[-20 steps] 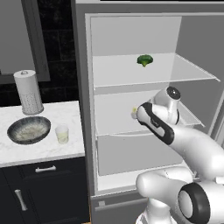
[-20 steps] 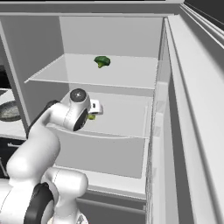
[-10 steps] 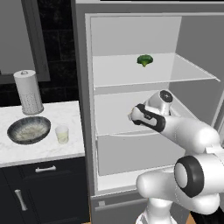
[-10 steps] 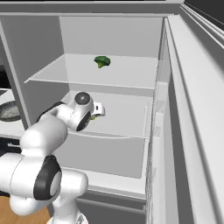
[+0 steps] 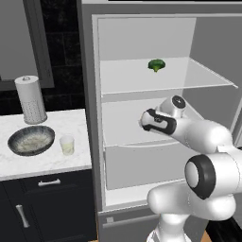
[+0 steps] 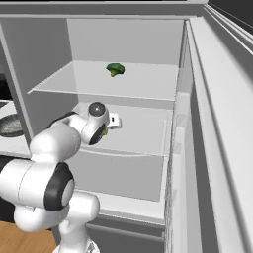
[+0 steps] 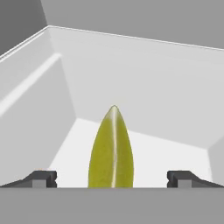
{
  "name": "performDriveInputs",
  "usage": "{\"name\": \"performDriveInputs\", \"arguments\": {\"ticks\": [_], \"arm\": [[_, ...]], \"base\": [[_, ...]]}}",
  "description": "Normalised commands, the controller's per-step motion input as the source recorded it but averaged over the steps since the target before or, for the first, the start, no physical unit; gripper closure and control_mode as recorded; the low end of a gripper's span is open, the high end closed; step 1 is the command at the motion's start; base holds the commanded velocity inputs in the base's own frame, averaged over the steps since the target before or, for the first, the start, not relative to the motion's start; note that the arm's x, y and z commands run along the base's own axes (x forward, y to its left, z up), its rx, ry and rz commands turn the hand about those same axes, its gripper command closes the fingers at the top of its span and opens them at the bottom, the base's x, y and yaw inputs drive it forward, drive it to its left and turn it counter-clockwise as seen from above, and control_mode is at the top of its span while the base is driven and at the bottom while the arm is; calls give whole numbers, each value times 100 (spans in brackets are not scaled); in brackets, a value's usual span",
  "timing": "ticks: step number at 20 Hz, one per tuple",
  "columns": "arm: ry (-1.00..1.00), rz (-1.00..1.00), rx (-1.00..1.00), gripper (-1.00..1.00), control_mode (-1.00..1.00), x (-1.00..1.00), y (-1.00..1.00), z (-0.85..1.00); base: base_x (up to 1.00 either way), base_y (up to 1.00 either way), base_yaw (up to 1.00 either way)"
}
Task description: Grab a lemon wedge from the fridge and one ice cube from the ice bowl, and put them in the glass of lemonade.
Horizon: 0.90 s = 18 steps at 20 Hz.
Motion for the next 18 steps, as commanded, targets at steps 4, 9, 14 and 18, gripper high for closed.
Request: {"name": "performDriveInputs", "arguments": {"ticks": [4, 9, 14, 18], "arm": [[2, 0, 0, -100, -100, 49, -16, -1], [1, 0, 0, -100, -100, 6, 10, -3], [0, 0, 0, -100, -100, -7, 23, -9], [0, 0, 0, -100, -100, -4, 2, -5]], "base": [[0, 0, 0], [0, 0, 0], [0, 0, 0], [0, 0, 0]]}}
